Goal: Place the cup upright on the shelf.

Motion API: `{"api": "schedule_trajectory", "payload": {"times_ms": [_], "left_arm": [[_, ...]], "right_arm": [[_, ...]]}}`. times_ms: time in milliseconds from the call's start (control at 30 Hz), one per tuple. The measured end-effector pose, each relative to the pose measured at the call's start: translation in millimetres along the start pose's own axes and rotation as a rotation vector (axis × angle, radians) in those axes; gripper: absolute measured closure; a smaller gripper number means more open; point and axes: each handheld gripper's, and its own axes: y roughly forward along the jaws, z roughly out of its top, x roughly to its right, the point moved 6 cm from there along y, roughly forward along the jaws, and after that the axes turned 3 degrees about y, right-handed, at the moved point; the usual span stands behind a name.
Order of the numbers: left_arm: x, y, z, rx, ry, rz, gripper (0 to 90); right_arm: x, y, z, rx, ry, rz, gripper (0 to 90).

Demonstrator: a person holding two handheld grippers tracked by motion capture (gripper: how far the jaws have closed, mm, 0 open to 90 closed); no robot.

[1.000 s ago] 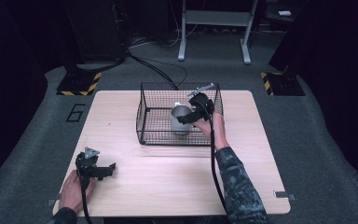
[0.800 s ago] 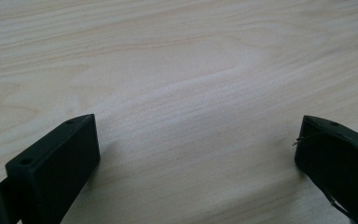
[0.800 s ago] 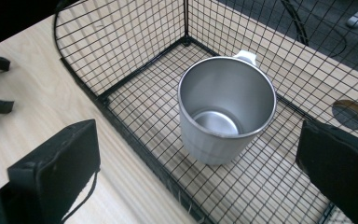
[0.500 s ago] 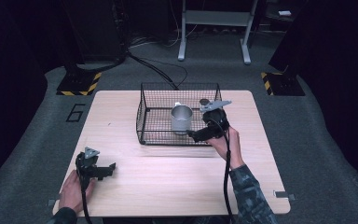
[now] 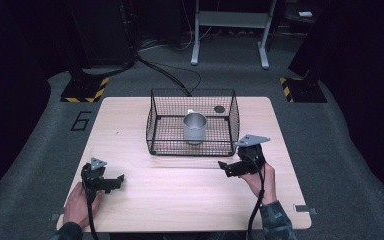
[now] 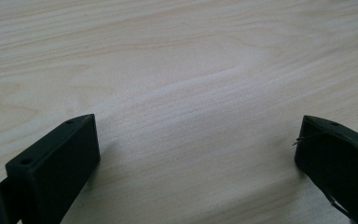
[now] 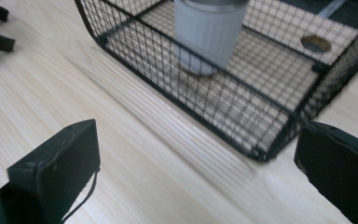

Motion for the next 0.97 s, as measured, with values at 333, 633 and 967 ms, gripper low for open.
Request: {"api": "schedule_trajectory", "payload": {"times_ms": [333,633,967], "left_arm": [[0.1,0.0,0.0,0.0,-0.001,0.0,0.0],[0.0,-0.2,-0.1,-0.003,0.0,0.001,0.0],[0.1,0.0,0.0,0.001,0.0,0.003,0.0]], "right_arm": [[34.6,3.4,-71.8,-0.06,0.123,-0.088,0.0],[69.4,3.0,-127.4,-0.083,0.21,-0.172,0.0],[78.4,9.7,-143.1,-0.087,0.192,-0.217,0.0]]}}
